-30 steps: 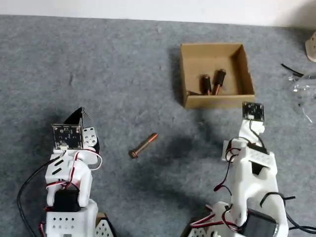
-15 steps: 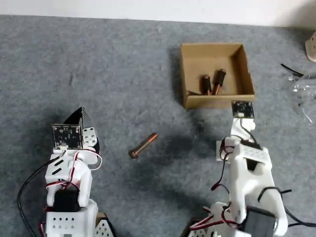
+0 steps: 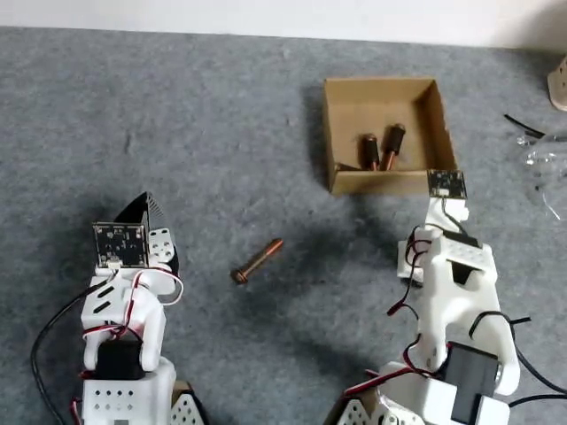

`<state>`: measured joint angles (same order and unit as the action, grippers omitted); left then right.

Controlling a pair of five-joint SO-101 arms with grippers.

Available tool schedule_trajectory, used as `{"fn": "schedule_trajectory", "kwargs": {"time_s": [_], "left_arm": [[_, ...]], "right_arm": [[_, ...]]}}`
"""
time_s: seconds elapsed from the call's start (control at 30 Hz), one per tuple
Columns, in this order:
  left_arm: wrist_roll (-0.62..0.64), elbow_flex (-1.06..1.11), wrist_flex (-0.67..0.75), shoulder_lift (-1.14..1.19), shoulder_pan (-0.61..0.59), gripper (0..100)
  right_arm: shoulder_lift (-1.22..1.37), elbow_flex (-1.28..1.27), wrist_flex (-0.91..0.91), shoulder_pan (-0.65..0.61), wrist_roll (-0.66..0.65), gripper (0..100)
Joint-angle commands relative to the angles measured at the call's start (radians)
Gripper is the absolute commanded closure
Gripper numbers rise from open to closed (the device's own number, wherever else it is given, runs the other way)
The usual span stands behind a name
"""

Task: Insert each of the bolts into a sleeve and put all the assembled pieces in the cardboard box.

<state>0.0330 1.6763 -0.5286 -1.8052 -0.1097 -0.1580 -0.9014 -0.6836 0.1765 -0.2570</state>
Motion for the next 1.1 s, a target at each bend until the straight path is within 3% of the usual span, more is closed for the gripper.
{"fn": "schedule_trajectory", "kwargs": {"time_s": [0.0,0.63,1.07], "left_arm": [[0.005,0.019,0.018,-0.012,0.013,99],[0.005,0.019,0.018,-0.012,0.013,99],[0.003,0.019,0.018,-0.012,0.033,99]], "right_arm": [[-0.001,0.007,-0.008,-0.004,-0.011,99.3],[-0.025,0.010,-0.010,0.067,-0.005,99.3],[-0.585,-0.421,0.216,-0.007,-0.009,99.4]]}}
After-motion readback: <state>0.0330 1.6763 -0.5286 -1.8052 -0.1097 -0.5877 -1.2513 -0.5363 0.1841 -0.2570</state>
